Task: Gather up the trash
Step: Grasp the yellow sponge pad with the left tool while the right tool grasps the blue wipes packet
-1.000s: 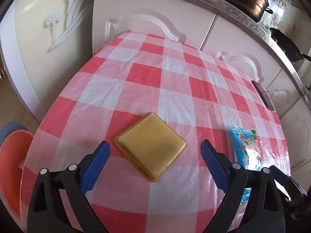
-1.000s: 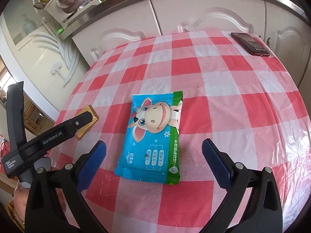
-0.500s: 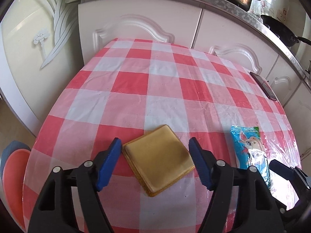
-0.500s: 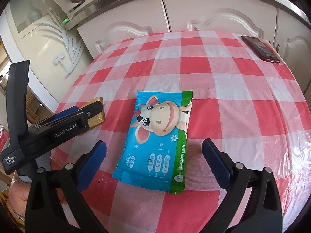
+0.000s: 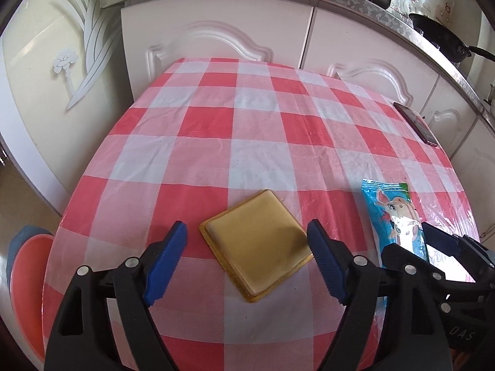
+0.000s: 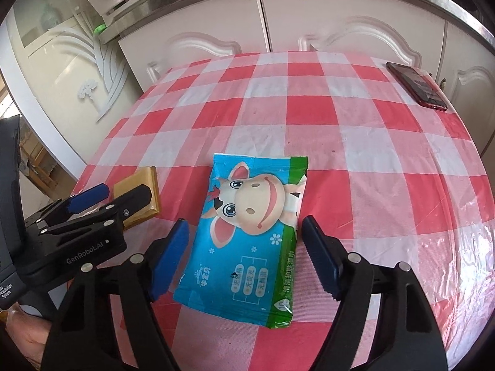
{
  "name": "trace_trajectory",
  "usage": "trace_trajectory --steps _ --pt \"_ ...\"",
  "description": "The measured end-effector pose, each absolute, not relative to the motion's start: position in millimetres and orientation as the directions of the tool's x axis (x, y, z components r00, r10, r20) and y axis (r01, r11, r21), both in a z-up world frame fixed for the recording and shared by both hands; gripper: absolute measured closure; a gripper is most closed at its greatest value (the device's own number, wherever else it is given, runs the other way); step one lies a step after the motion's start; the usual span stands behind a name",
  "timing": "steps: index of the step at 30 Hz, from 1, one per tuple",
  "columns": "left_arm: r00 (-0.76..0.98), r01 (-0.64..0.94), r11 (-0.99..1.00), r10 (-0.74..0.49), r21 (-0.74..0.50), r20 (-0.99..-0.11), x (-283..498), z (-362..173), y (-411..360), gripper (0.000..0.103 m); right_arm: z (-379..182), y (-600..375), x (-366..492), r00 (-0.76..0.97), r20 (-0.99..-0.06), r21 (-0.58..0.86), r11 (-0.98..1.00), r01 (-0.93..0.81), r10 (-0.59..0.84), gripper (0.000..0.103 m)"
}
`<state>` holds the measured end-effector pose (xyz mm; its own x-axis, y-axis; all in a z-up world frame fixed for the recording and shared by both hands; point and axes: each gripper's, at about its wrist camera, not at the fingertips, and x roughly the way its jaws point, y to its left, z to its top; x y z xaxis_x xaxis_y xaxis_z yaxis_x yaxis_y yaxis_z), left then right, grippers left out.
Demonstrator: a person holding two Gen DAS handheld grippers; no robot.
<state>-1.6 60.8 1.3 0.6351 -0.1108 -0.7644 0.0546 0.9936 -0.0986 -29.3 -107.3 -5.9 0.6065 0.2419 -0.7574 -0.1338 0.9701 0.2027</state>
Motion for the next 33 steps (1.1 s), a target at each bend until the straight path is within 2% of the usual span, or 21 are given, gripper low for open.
trace_trajectory --steps 6,8,10,14,16,18,24,28,33 --pt "0.637 0.061 0.995 -0.096 -0.075 -0.765 -1.2 -1.3 54.0 0.026 -7.0 -102.3 -30.6 0.607 -0.762 0.179 0.975 -0.135 0.224 0.022" --pt "0.638 0.064 0.997 -0.082 -0.054 -0.766 -0.3 -0.8 51.5 0.029 -7.4 -101.0 -30.5 0.607 -0.765 0.168 0.976 -0.139 0.218 0.022" --pt "0.641 0.084 0.995 -0.100 -0.059 -0.761 -0.4 1.1 50.2 0.040 -7.9 -100.6 -31.0 0.606 -0.764 0.163 0.975 -0.151 0.222 0.021" --pt "0.643 0.103 0.993 -0.112 -0.059 -0.758 -0.3 2.7 49.2 0.043 -9.6 -94.7 -32.1 0.608 -0.770 0.102 0.978 -0.183 0.194 0.021" --pt "0.643 0.112 0.992 -0.113 -0.053 -0.757 -0.9 2.7 47.5 0.043 -11.2 -89.4 -32.8 0.613 -0.774 0.042 0.979 -0.200 0.158 0.024" --pt "0.643 0.119 0.991 -0.119 -0.054 -0.757 -1.1 2.6 46.6 0.043 -12.4 -87.3 -34.1 0.623 -0.771 0.002 0.979 -0.206 0.132 0.031" --pt "0.642 0.130 0.989 -0.138 -0.070 -0.754 -2.0 2.4 49.8 0.044 -11.0 -93.7 -35.5 0.634 -0.758 0.010 0.975 -0.224 0.153 0.047" --pt "0.648 0.132 0.987 -0.157 -0.094 -0.746 -6.3 3.6 55.9 0.044 -9.7 -102.9 -36.6 0.634 -0.748 0.058 0.971 -0.231 0.196 0.051" --pt "0.659 0.133 0.984 -0.177 -0.118 -0.731 -14.0 7.5 65.9 0.044 -8.4 -122.7 -39.6 0.628 -0.715 0.207 0.951 -0.229 0.306 0.054"
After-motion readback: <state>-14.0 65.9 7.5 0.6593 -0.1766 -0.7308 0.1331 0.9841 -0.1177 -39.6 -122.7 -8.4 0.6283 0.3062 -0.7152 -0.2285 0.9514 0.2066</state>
